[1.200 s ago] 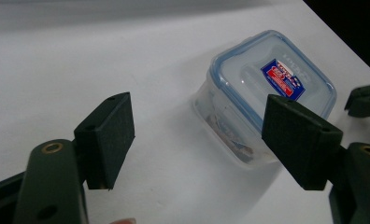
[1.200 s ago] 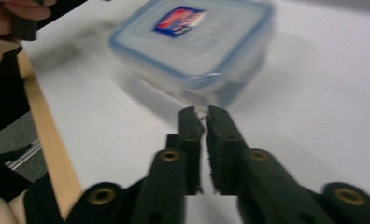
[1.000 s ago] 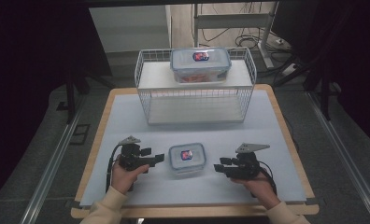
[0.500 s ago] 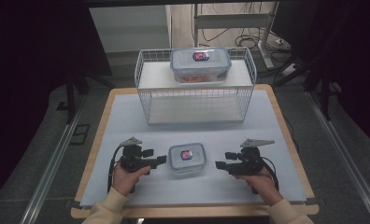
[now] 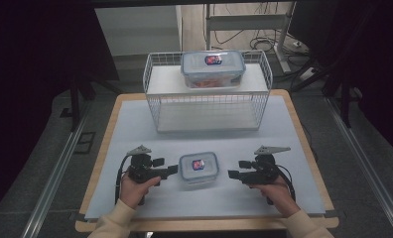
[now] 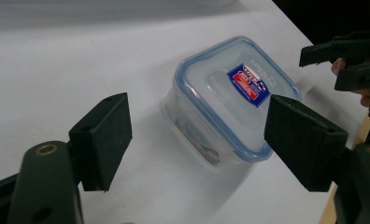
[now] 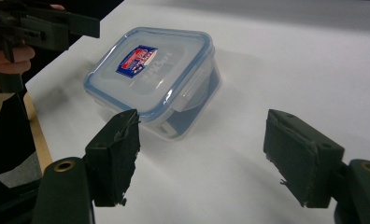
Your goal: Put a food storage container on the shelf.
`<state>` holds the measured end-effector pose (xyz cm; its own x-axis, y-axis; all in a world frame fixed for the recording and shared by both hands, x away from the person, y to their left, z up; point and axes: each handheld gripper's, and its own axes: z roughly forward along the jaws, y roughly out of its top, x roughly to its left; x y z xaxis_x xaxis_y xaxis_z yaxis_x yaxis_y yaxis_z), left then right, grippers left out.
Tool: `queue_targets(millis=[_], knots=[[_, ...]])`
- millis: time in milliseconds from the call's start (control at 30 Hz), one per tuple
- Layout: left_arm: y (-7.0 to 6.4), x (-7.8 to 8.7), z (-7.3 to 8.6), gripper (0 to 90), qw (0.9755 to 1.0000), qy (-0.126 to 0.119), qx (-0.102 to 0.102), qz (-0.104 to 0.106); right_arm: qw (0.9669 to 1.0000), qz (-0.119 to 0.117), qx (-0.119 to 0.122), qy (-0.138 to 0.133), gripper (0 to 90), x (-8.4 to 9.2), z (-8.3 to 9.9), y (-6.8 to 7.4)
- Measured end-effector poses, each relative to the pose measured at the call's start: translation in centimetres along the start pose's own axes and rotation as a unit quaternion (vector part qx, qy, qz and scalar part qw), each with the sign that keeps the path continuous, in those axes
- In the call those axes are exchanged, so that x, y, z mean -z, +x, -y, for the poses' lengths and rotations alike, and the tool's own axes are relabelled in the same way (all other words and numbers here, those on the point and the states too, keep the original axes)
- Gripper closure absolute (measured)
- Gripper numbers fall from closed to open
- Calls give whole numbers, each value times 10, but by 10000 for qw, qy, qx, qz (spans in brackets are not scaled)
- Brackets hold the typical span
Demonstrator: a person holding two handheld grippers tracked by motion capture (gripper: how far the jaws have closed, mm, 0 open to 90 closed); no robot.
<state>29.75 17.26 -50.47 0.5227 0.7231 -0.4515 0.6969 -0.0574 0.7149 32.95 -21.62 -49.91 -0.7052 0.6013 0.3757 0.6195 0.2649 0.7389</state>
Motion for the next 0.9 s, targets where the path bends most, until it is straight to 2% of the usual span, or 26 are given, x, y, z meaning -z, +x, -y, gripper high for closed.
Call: queue_targets(millis=[267, 400, 467, 533, 633, 767, 900], knots=[[-5, -10, 0, 218, 9995, 187, 172, 169, 9999, -126, -72, 44, 246, -12, -9, 0], [-4, -18, -1, 214, 9984, 260, 384, 312, 9994, -267, -201, 43, 241, -24, -20, -1], [-3, -22, -2, 215, 9981, 291, 420, 334, 9994, -287, -182, 108, 238, -31, -24, -1], [-1, -27, -2, 215, 9976, 322, 506, 358, 9992, -308, -198, 162, 237, -37, -26, -1], [1, -35, -4, 216, 9957, 369, 678, 505, 9986, -374, -287, 246, 232, -46, -28, -3], [3, -44, -2, 216, 9937, 461, 816, 615, 9976, -443, -372, 381, 227, -59, -31, -4], [4, -46, 1, 224, 9925, 540, 872, 666, 9965, -539, -446, 467, 228, -68, -30, -4]])
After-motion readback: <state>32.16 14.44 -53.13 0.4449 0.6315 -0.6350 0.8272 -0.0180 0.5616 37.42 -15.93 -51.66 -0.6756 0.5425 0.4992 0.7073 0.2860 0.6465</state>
